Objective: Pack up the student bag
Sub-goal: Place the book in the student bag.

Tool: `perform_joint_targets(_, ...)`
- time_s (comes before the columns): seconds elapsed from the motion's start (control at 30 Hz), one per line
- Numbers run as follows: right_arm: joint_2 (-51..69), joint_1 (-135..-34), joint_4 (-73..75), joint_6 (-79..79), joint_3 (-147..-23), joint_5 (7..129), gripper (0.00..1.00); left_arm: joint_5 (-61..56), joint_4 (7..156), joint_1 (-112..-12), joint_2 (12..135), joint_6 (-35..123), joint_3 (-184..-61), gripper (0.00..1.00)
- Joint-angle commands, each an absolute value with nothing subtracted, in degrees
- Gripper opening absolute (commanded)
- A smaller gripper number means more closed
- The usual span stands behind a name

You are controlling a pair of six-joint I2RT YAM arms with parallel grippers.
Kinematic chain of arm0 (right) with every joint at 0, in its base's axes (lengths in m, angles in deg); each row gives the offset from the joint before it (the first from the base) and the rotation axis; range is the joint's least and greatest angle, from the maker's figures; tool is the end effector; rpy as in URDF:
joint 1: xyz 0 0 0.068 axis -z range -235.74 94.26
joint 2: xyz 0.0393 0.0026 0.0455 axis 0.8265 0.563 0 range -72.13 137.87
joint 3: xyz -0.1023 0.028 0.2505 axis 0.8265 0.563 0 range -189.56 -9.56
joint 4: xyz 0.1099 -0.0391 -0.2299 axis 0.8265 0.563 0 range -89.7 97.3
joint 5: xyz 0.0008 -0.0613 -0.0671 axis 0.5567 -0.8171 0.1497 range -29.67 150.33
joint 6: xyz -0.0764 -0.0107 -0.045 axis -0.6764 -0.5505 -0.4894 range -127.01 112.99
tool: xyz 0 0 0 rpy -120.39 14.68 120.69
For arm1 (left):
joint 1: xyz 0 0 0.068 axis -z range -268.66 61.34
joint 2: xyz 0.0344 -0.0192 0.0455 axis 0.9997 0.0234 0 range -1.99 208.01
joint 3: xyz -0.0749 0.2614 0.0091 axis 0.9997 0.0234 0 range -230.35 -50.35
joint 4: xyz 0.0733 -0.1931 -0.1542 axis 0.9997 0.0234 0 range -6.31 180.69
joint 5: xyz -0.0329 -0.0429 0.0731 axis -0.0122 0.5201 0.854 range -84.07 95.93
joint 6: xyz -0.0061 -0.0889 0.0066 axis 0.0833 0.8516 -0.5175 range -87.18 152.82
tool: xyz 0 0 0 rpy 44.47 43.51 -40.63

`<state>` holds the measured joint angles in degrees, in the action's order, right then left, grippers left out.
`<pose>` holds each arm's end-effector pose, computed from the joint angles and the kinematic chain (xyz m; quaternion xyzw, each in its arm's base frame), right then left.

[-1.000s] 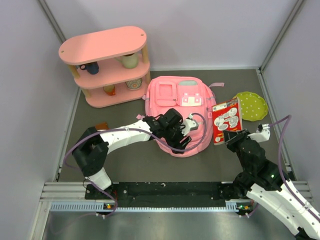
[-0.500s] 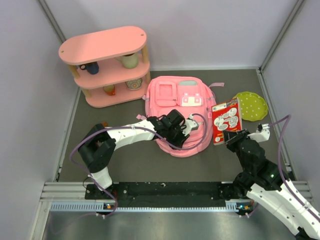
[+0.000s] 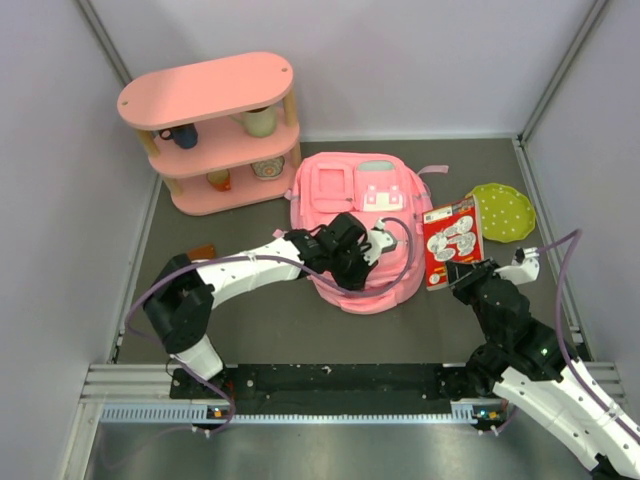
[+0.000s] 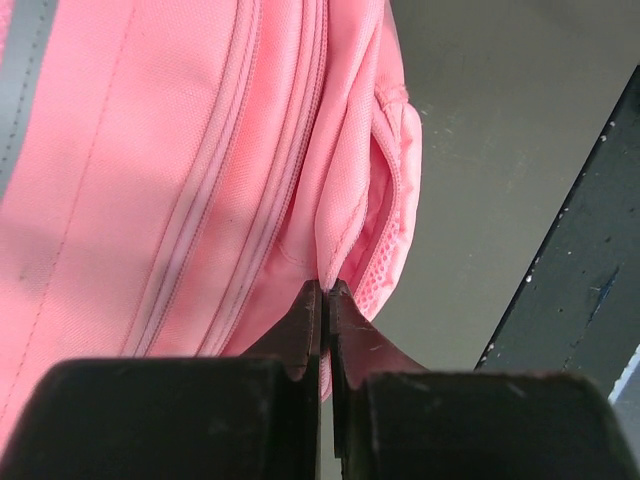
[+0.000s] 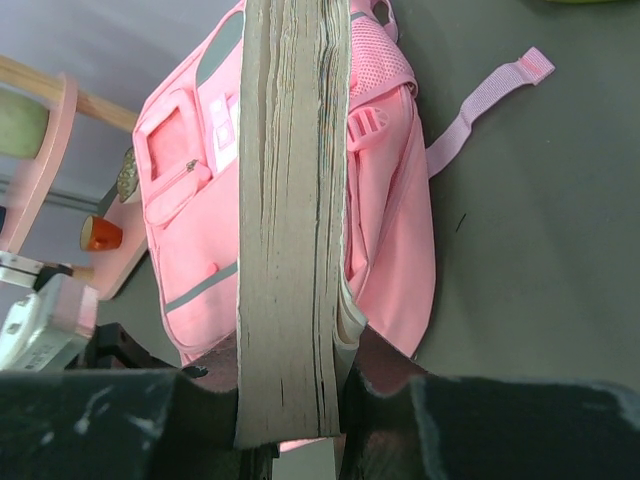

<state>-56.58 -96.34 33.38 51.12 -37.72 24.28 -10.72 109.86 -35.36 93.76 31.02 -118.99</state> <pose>0.1202 0.0414 0.2468 0.2934 0.7452 0.2459 0.5461 0.2077 -0.3167 0.1985 0.4748 0.8115 -0.2591 0.2211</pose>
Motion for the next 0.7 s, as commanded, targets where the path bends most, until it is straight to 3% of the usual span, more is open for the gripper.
perform_joint_targets(0.0, -56.48, -96.16, 30.18, 51.44, -38.82, 24.03, 0.02, -10.33, 107.59, -35.31, 89.51, 31.07, -122.51, 0.0)
perform_joint_targets(0.1, -56.57, -96.17, 30.7, 51.0, -39.26, 24.03, 0.02, -7.72, 107.51, -35.31, 88.37, 32.46, -122.6, 0.0)
perform_joint_targets(0.33, -59.99, -96.08, 35.01, 52.05, -41.55, 22.89, 0.01, 10.83, 106.28, -36.27, 83.97, 38.44, -126.71, 0.0)
perform_joint_targets(0.67, -67.73, -96.16, 41.25, 57.58, -43.13, 23.23, 0.0, 14.19, 104.26, -39.26, 82.03, 42.58, -136.21, 0.0)
